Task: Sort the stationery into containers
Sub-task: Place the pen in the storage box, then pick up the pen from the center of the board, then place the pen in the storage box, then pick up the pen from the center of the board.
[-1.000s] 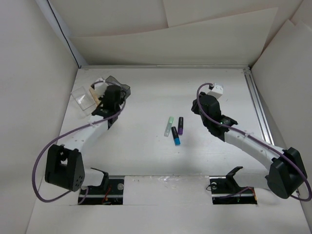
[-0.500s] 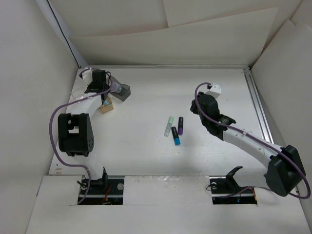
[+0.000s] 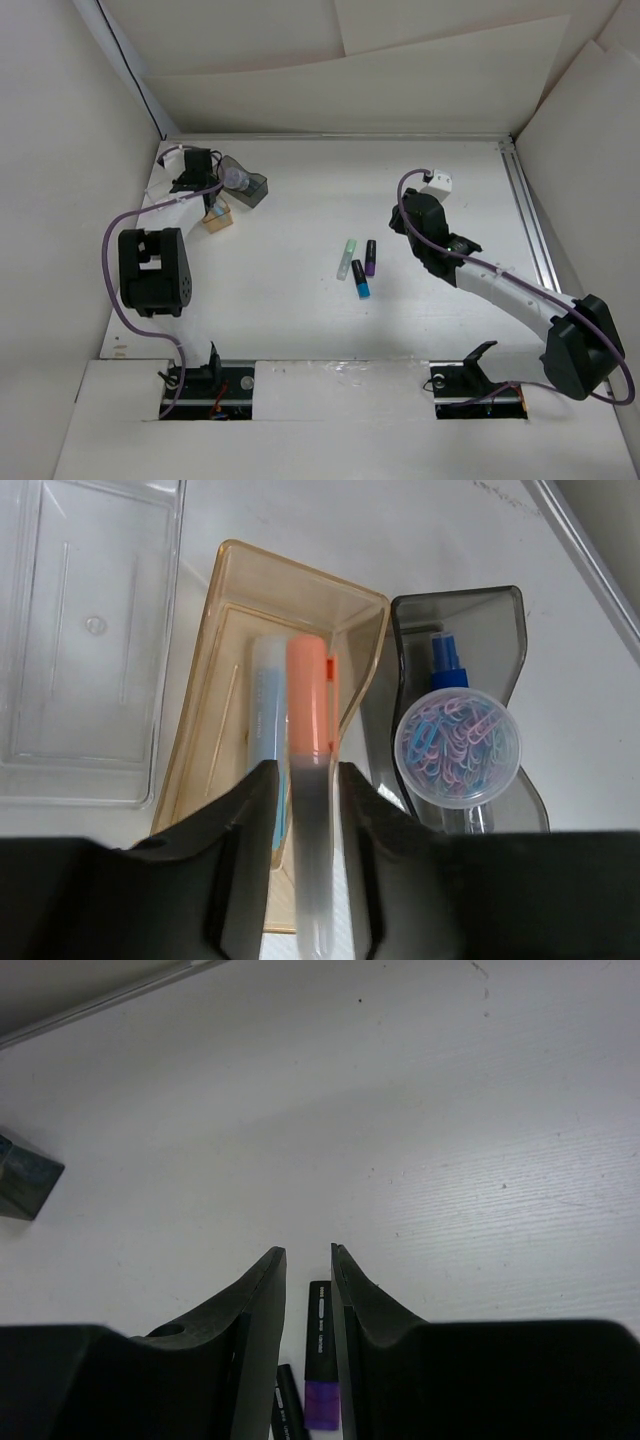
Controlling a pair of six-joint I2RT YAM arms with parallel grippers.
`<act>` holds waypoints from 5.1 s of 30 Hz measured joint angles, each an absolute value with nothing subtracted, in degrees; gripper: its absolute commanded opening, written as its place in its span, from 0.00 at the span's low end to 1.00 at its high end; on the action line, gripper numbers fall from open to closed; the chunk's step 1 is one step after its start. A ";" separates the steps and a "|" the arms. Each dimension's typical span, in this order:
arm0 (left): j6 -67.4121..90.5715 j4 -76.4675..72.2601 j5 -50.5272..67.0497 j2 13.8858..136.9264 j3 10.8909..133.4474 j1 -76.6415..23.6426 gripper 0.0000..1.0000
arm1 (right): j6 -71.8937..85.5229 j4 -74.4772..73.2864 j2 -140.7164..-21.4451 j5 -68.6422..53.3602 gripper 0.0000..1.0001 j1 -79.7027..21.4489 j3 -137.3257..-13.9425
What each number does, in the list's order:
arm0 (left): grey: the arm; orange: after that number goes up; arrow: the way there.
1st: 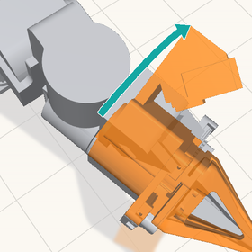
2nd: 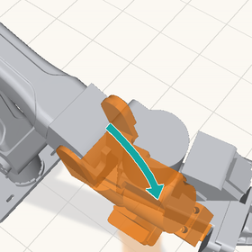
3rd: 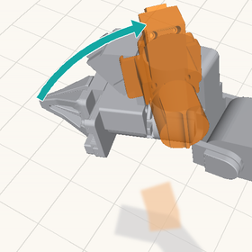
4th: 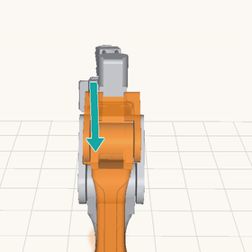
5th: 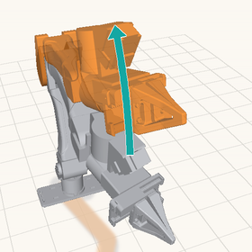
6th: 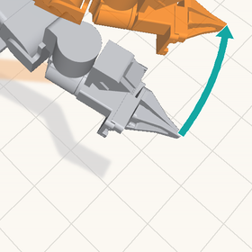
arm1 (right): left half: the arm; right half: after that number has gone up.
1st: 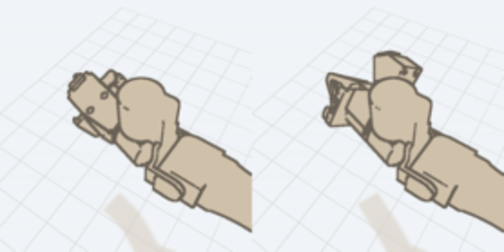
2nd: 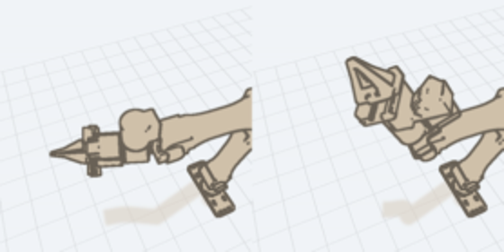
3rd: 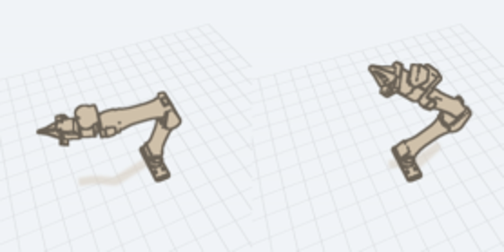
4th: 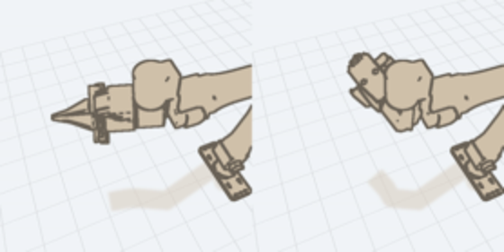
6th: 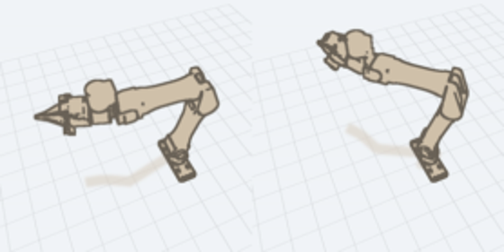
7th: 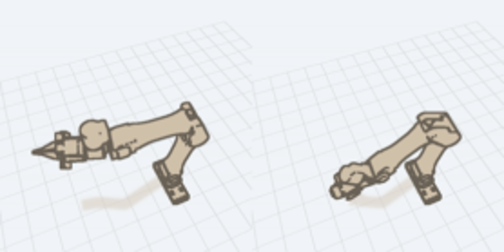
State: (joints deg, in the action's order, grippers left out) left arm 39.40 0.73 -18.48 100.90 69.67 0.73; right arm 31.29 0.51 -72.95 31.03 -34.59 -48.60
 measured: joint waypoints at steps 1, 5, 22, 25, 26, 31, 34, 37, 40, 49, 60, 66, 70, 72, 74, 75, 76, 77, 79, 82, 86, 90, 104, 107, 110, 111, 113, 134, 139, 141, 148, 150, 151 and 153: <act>39.29 0.73 -18.63 101.16 69.65 0.69 0.33 | 31.29 0.49 -72.95 31.00 0.31 -34.59 -48.62; 39.27 0.97 -19.77 101.41 69.45 0.16 0.37 | 31.29 0.49 -72.95 31.03 0.31 -34.59 -48.62; 36.07 -8.49 -18.17 91.42 62.65 -35.44 0.12 | 31.16 0.49 -71.85 33.26 0.02 -34.59 -48.62; 35.48 -8.69 -15.44 94.35 61.58 -41.56 0.27 | 31.27 0.51 -71.26 33.91 0.11 -34.59 -48.62; 35.27 -8.69 -14.81 95.42 60.97 -42.68 0.35 | 31.33 0.51 -71.20 34.11 0.12 -34.59 -48.62; 34.41 -8.12 -11.97 100.40 58.65 -44.93 0.43 | 31.31 0.51 -71.18 34.30 0.26 -34.59 -48.62; 34.09 -8.45 -10.41 102.13 58.48 -44.93 0.43 | 31.35 0.51 -71.18 34.35 0.30 -34.59 -48.62; 33.41 -8.99 -9.45 103.48 58.83 -44.95 0.44 | 31.29 0.49 -71.18 34.33 0.31 -34.59 -48.62; 32.77 -9.08 -8.73 105.73 60.66 -45.39 0.44 | 31.29 0.51 -71.18 34.33 0.31 -34.59 -48.62; 31.57 -9.13 -8.75 110.17 64.90 -45.91 0.24 | 31.31 0.49 -71.18 34.28 0.32 -34.59 -48.62; 30.44 -7.38 -19.73 111.13 66.37 -46.76 0.00 | 31.31 0.49 -71.20 34.28 0.32 -34.59 -48.62; 30.46 -3.53 -22.83 107.50 64.53 -45.04 0.00 | 31.29 0.49 -71.20 34.17 0.32 -34.59 -48.62; 30.68 -0.01 -23.20 99.18 63.05 -40.12 0.00 | 31.29 0.51 -71.20 33.85 0.32 -34.59 -48.62; 30.96 0.34 -22.70 93.58 62.87 -35.86 0.00 | 31.31 0.51 -71.20 33.74 0.32 -34.59 -48.62; 31.42 -0.03 -21.78 87.77 62.59 -29.89 0.01 | 31.29 0.49 -71.20 33.45 0.32 -34.59 -48.62; 31.64 -0.23 -21.74 85.56 62.57 -27.27 0.01 | 31.31 0.49 -71.20 33.41 0.32 -34.59 -48.62; 32.23 -0.71 -21.39 83.35 62.57 -23.38 0.01 | 31.29 0.49 -71.20 33.39 0.32 -34.59 -48.62; 32.95 -1.15 -20.99 81.67 62.57 -19.62 0.01 | 31.31 0.49 -71.20 33.34 0.32 -34.59 -48.62; 34.26 -2.37 -20.18 79.79 62.24 -12.99 0.01 | 31.31 0.51 -71.20 33.21 0.32 -34.59 -48.62; 36.29 -3.33 -19.94 80.05 60.99 -6.02 0.01 | 31.29 0.49 -71.20 32.95 0.32 -34.59 -48.62; 37.89 -2.37 -20.36 84.42 60.62 -3.16 0.01 | 31.31 0.49 -71.20 32.71 0.32 -34.59 -48.62; 38.61 -1.32 -20.69 89.65 61.19 -1.48 0.01 | 31.31 0.49 -71.20 32.38 0.32 -34.59 -48.62; 37.87 0.80 -24.36 97.71 67.83 1.23 0.43 | 31.29 0.51 -71.20 31.94 0.32 -34.59 -48.62; 37.50 0.51 -23.94 97.78 68.07 1.23 0.52 | 31.31 0.49 -71.20 31.73 0.32 -34.59 -48.62; 37.30 0.08 -23.16 97.62 68.10 1.04 0.56 | 31.29 0.49 -71.20 31.59 0.32 -34.59 -48.62; 37.26 0.03 -22.96 97.32 68.10 0.80 0.52 | 31.31 0.49 -71.20 31.57 0.32 -34.59 -48.62; 36.99 -0.01 -22.41 96.25 68.10 -0.03 0.40 | 31.31 0.49 -71.20 31.51 0.32 -34.59 -48.62; 42.39 -1.19 -22.28 93.32 55.29 -56.36 0.39 | 32.75 0.03 -69.71 35.51 0.27 -34.35 -48.62; 44.49 1.96 -24.60 101.14 59.13 -64.03 0.49 | 32.88 -0.03 -69.56 35.57 0.34 -33.78 -48.62; 44.93 2.50 -24.97 103.20 60.75 -64.71 0.49 | 32.91 -0.03 -69.56 35.57 0.34 -33.76 -48.62; 44.93 3.09 -27.49 107.26 65.71 -64.27 0.46 | 32.88 -0.01 -69.56 35.27 0.34 -33.76 -48.62; 44.95 3.11 -28.51 108.25 66.28 -64.25 0.40 | 32.91 -0.03 -69.58 35.07 0.34 -33.76 -48.62; 44.93 3.36 -28.97 108.66 66.46 -64.25 0.40 | 32.88 -0.03 -69.58 34.96 0.34 -33.76 -48.62; 44.88 4.19 -30.35 109.86 66.78 -64.25 0.40 | 32.88 -0.03 -69.58 34.89 0.35 -33.76 -48.62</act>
State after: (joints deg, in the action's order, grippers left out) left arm 44.88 4.19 -30.35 109.86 66.78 -64.25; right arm 32.88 -0.03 -69.58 34.89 -33.76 -48.62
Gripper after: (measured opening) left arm 0.402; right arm 0.339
